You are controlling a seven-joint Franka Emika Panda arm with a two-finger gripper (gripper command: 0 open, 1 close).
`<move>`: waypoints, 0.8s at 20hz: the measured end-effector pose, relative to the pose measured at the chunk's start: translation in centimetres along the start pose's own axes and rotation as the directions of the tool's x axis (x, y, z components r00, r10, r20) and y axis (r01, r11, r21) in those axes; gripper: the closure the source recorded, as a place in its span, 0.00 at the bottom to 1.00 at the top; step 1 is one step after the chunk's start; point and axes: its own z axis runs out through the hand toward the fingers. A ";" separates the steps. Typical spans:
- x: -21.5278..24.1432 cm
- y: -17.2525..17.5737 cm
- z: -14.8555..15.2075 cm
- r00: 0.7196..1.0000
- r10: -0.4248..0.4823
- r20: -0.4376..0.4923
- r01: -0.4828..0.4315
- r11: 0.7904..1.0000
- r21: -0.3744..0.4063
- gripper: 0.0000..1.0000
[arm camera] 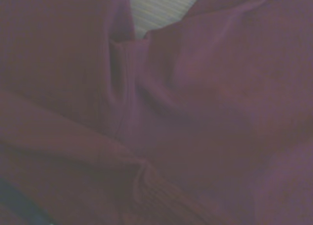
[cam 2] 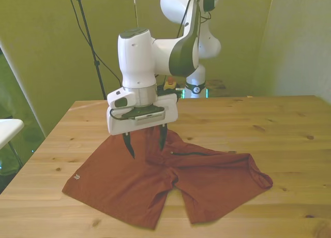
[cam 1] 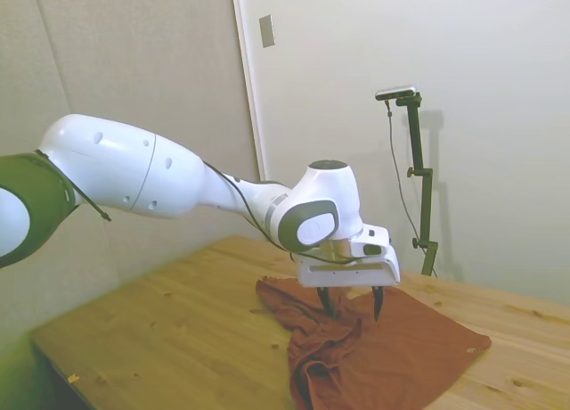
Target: Unfold the shorts
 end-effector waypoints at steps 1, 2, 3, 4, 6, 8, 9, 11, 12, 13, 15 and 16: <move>0.2 -0.1 0.5 1.000 -0.002 0.011 0.002 1.000 0.001 1.00; 0.4 -0.3 0.9 1.000 -0.006 0.018 0.006 1.000 0.002 1.00; 0.6 -0.7 1.2 1.000 -0.011 0.021 0.011 1.000 0.003 1.00; 0.7 -1.0 1.5 1.000 -0.016 0.024 0.016 1.000 0.006 1.00; 0.8 -1.8 2.0 0.999 -0.027 0.029 0.027 1.000 0.012 1.00; 0.8 -2.5 2.5 0.999 -0.036 0.035 0.036 0.999 0.017 1.00; 0.8 -2.6 2.7 0.998 -0.039 0.039 0.038 0.999 0.018 1.00; 0.8 -2.8 2.8 0.998 -0.041 0.044 0.040 0.999 0.020 1.00; 0.8 -2.8 2.8 0.998 -0.041 0.048 0.040 0.999 0.020 1.00; 0.8 -2.8 2.8 0.998 -0.041 0.050 0.040 0.999 0.020 1.00; 0.8 -2.8 2.8 0.998 -0.040 0.056 0.039 0.999 0.020 1.00; 0.8 -2.9 2.8 0.997 -0.039 0.062 0.038 0.999 0.021 1.00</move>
